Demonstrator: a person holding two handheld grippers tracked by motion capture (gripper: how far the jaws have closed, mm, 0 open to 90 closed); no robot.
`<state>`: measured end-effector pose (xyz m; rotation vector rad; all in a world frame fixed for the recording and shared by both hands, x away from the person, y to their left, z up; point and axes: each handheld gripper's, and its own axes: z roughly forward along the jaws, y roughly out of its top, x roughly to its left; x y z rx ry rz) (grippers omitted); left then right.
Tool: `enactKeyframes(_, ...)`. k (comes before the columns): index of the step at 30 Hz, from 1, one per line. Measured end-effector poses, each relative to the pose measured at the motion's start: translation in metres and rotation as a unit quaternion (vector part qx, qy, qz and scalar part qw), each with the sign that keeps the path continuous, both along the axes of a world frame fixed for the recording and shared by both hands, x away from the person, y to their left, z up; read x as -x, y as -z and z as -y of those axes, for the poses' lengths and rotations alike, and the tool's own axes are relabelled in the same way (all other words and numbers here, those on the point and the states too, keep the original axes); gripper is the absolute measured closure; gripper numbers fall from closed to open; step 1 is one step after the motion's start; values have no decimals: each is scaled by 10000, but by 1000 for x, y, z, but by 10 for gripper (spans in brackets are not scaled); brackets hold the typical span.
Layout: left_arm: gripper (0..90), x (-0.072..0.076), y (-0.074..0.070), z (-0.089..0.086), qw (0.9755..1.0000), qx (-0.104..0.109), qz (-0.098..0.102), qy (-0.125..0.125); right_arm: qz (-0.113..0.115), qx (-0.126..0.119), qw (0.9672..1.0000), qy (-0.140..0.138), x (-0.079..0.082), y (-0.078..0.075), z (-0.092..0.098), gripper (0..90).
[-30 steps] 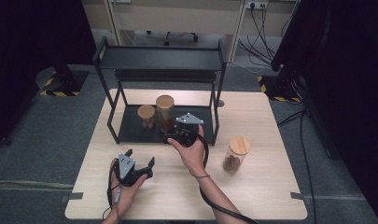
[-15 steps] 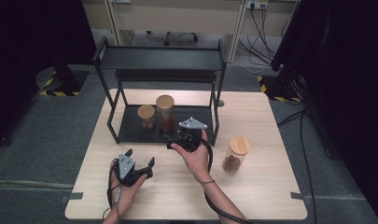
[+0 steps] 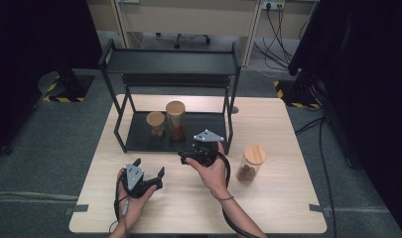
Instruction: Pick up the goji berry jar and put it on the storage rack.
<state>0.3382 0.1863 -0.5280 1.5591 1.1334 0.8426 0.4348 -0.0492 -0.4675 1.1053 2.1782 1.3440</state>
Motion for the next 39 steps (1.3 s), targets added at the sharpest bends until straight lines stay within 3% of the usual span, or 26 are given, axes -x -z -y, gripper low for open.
enactKeyframes(39, 72, 0, 0, 0, 10000, -17, 7, -11, -6, 0, 9999, -126, 35, 8, 26, 26)
